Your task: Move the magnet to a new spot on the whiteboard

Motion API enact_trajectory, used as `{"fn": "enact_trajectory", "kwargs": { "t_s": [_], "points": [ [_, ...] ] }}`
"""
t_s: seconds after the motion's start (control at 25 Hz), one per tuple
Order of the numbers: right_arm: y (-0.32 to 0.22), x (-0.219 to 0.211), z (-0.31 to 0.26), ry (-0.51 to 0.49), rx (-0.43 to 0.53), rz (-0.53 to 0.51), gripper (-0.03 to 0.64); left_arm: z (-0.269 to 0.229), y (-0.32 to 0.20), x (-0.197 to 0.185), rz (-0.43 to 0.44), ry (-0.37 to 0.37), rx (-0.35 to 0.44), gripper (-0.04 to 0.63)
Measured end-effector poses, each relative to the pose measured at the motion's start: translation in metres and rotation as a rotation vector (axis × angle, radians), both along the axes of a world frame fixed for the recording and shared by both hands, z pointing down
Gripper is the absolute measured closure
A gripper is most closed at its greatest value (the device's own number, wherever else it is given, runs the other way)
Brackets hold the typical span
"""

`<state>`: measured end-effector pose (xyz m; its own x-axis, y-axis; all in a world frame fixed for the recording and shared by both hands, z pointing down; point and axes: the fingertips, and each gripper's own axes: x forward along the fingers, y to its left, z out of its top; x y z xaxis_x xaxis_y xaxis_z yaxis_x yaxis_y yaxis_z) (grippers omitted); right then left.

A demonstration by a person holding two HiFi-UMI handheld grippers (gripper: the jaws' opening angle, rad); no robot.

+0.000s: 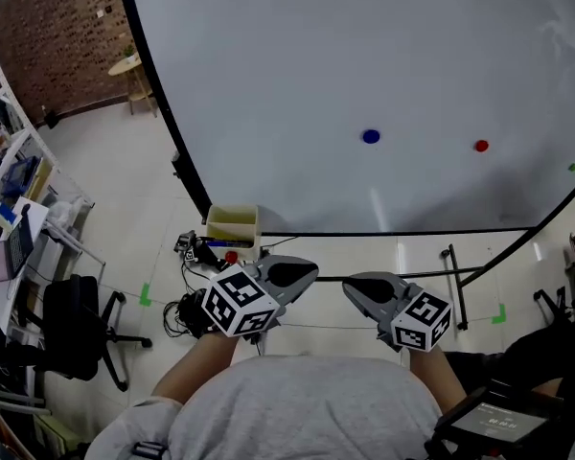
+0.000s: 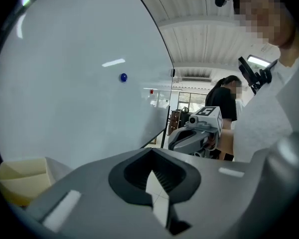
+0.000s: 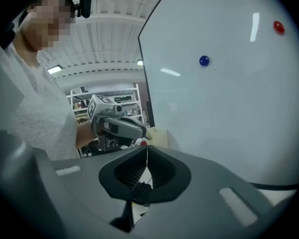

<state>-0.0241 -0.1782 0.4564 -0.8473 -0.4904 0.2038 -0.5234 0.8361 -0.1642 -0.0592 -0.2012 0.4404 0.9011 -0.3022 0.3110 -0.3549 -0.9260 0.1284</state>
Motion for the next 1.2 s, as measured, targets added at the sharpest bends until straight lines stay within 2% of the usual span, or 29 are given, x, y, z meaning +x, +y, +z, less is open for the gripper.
{"fn": "enact_trajectory", "kwargs": {
  "t_s": [0.28,0.4,0.44,0.48,0.64,0.72,0.8,0.88,1.04,1.2],
  "points": [
    [-0.031,0.043,-0.044,0.079,0.167,0.043,0.604,-0.008,-0.03,0.022,-0.004,0.011,-0.005,0.614],
    [-0.046,0.052,-0.084,0.138,0.323,0.003,0.595,-0.017,-0.034,0.033,-0.005,0.026,-0.006,0.614],
    [-0.051,0.052,-0.1,0.19,0.397,-0.007,0.551,-0.019,-0.034,0.037,0.001,0.032,-0.013,0.614],
    [-0.057,0.052,-0.116,0.263,0.481,-0.002,0.534,-0.02,-0.033,0.04,0.006,0.036,-0.021,0.613],
    [-0.091,0.057,-0.159,0.689,0.859,0.107,0.513,-0.021,-0.032,0.048,0.008,0.026,-0.028,0.614],
    [-0.107,0.059,-0.168,0.851,0.981,0.167,0.475,-0.02,-0.031,0.05,0.009,0.022,-0.031,0.614],
    [-0.119,0.055,-0.172,0.908,1.033,0.208,0.468,-0.017,-0.032,0.047,0.002,0.017,-0.038,0.613],
    [-0.129,0.05,-0.176,0.908,1.05,0.243,0.468,-0.014,-0.034,0.043,-0.012,0.021,-0.044,0.612],
    [-0.154,0.047,-0.168,0.948,1.032,0.277,0.459,-0.014,-0.039,0.038,-0.03,0.023,-0.048,0.613],
    [-0.167,0.047,-0.166,0.943,1.033,0.322,0.462,-0.011,-0.041,0.034,-0.042,0.022,-0.051,0.613]
  ]
}}
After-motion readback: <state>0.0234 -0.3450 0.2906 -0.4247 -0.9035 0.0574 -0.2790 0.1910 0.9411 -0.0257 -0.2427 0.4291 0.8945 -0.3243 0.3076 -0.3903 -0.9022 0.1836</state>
